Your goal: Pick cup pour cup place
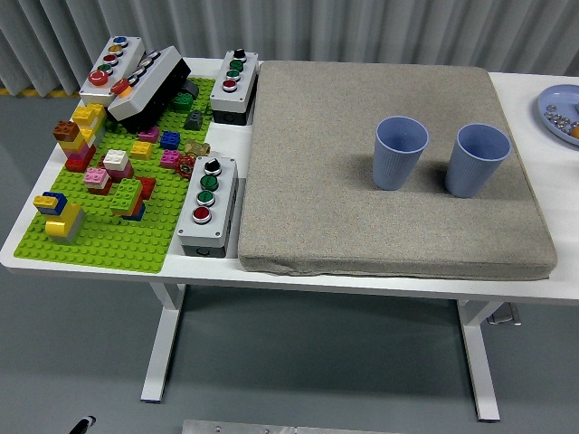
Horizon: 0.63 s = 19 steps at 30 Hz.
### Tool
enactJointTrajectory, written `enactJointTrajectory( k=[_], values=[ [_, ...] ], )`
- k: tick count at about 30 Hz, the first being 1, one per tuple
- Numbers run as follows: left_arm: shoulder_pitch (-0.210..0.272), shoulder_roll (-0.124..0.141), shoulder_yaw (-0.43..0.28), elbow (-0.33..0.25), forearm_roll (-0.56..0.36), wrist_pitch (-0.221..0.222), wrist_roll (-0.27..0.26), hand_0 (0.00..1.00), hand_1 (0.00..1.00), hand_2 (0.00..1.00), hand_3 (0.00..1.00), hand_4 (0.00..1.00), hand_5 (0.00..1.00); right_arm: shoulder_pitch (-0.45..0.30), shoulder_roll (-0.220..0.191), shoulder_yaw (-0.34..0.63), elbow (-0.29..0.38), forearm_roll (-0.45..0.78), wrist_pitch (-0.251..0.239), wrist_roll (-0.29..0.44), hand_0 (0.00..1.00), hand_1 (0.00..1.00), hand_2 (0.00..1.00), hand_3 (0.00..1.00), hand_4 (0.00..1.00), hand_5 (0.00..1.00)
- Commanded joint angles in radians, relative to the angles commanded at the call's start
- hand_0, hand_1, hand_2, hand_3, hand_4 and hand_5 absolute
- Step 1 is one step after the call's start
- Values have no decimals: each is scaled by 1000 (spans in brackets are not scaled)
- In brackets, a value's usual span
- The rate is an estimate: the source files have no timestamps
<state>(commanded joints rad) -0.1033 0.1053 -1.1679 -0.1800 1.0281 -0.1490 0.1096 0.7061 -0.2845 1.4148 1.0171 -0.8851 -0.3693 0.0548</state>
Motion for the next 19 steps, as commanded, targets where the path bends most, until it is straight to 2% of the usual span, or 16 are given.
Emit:
enactJointTrajectory(
  k=[19],
  values=[
    [6,-1,18,0,-15,-1,-2,838,817,893,800,632,998,-8,3,-4,7,-13,1,-5,833,736,733,760,760,998]
  ],
)
